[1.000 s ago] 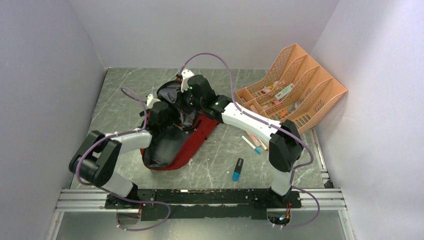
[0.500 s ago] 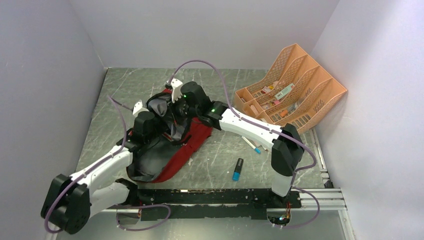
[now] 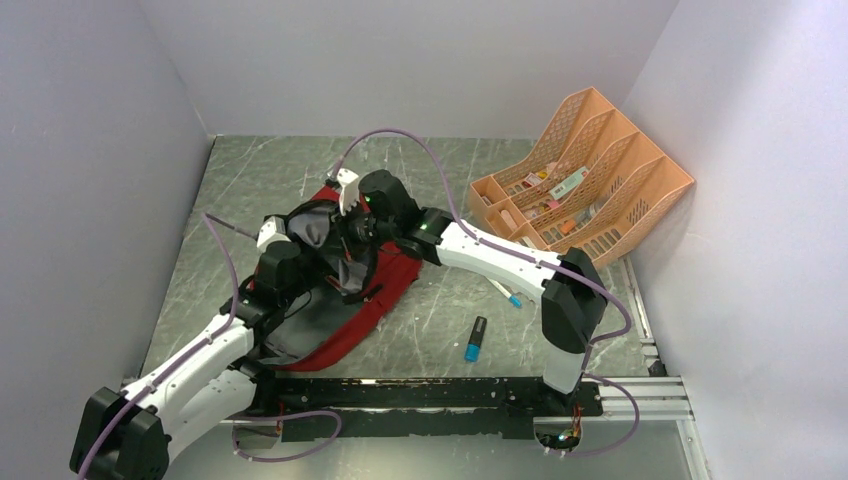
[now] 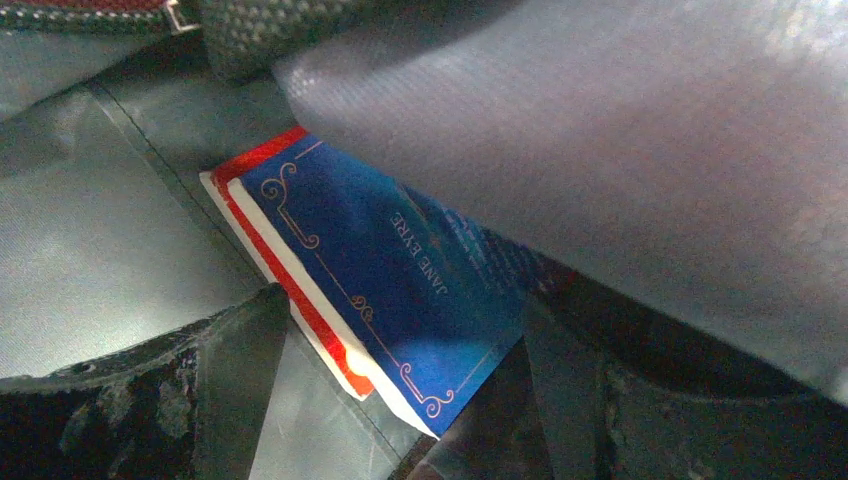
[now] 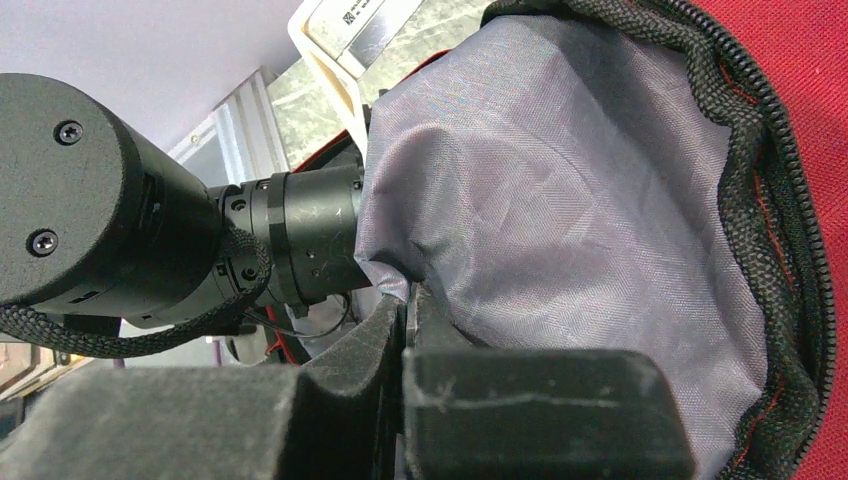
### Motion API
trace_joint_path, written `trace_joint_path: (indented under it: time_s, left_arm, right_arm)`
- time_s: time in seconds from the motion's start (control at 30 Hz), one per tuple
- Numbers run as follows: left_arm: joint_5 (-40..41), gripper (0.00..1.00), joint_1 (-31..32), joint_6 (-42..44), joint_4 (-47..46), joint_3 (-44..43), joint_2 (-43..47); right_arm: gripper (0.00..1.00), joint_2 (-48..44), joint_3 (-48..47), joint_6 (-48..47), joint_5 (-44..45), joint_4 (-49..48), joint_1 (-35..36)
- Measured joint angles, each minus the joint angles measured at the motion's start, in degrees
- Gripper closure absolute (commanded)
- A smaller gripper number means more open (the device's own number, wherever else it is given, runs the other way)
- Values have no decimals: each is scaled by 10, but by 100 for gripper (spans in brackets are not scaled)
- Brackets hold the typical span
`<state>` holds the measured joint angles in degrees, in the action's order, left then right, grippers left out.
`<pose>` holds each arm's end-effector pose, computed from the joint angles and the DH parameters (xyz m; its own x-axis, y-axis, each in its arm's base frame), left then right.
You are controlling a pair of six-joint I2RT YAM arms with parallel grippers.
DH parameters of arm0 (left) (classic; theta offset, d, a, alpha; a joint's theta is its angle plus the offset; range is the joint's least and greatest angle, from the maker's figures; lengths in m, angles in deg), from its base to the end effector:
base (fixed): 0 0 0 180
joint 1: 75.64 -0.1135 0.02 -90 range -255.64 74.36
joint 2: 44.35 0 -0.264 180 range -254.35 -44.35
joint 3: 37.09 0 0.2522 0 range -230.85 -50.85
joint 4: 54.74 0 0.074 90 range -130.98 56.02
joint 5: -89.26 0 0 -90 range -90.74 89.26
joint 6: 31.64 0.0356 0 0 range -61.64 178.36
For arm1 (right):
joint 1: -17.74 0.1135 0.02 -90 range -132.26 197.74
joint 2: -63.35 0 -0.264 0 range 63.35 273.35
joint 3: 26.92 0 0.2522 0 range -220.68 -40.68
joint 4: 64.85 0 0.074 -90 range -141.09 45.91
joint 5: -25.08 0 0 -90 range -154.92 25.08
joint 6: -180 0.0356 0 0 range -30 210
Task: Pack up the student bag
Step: Place the book in the student bag.
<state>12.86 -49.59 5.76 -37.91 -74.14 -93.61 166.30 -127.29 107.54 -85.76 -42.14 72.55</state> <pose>0.1736 -0.0755 0.2075 -0.4572 -0.6359 -0.6217 -0.1994 0.7546 -0.6252 0.2364 0.3572 0.3136 -0.5208 -0.2498 -0.8163 -0.8308 0.3681 0.4174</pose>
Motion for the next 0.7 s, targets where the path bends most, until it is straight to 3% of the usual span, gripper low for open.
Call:
trace_joint_path:
  time_s: [0.23, 0.5, 0.7]
  left_arm:
    - [-23, 12, 0, -1, -3, 0, -21]
    - [-111, 11, 9, 8, -17, -14, -59]
    - [-124, 10, 10, 5, 7, -15, -13]
  right_arm:
    - [100, -3, 17, 15, -2, -29, -5]
    - [100, 11, 16, 13, 72, -93, -63]
    - [100, 18, 12, -3, 114, -96, -55]
